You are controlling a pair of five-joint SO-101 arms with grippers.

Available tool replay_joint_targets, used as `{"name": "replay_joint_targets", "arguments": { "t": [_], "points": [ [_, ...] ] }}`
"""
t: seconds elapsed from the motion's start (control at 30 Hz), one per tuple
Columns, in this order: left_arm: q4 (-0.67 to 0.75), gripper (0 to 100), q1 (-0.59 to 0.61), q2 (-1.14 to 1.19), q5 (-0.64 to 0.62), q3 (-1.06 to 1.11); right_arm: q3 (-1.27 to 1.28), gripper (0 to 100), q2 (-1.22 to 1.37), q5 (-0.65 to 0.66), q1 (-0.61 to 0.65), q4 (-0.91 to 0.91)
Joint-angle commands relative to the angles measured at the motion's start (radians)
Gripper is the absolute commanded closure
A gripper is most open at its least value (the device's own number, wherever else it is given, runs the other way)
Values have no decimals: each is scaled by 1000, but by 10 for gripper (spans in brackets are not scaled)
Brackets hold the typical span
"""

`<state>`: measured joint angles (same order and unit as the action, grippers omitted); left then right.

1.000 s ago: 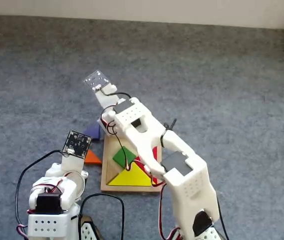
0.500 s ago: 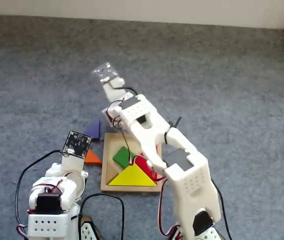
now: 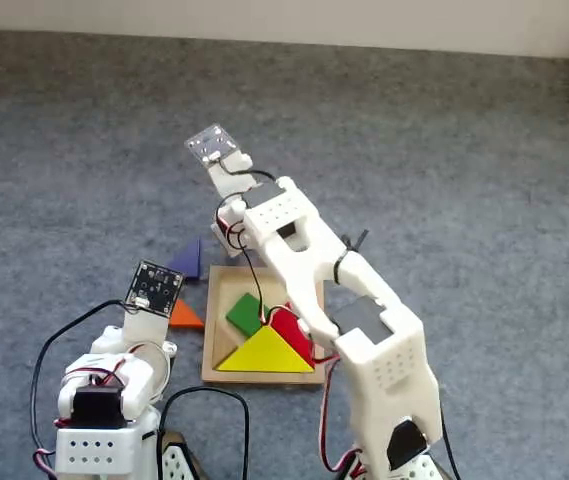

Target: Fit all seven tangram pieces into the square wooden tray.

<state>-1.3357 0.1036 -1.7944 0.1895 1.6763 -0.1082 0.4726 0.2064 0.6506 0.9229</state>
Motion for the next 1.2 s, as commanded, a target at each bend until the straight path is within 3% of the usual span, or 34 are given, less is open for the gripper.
{"name": "replay_joint_targets", "arguments": {
  "t": [0.0,0.23,0.57,0.73,0.93,1.17],
  "points": [
    [-5,993,-16,-19,-8,19,10,887,-176,49,-5,77],
    [-5,993,-16,-19,-8,19,176,887,-377,216,-4,163],
    [-5,993,-16,-19,-8,19,519,887,-519,462,33,142],
    [-5,993,-16,-19,-8,19,579,878,-521,477,28,1],
    [-5,993,-16,-19,-8,19,593,748,-521,471,33,-4],
    [-5,993,-16,-19,-8,19,591,772,-532,471,27,1]
  ]
}}
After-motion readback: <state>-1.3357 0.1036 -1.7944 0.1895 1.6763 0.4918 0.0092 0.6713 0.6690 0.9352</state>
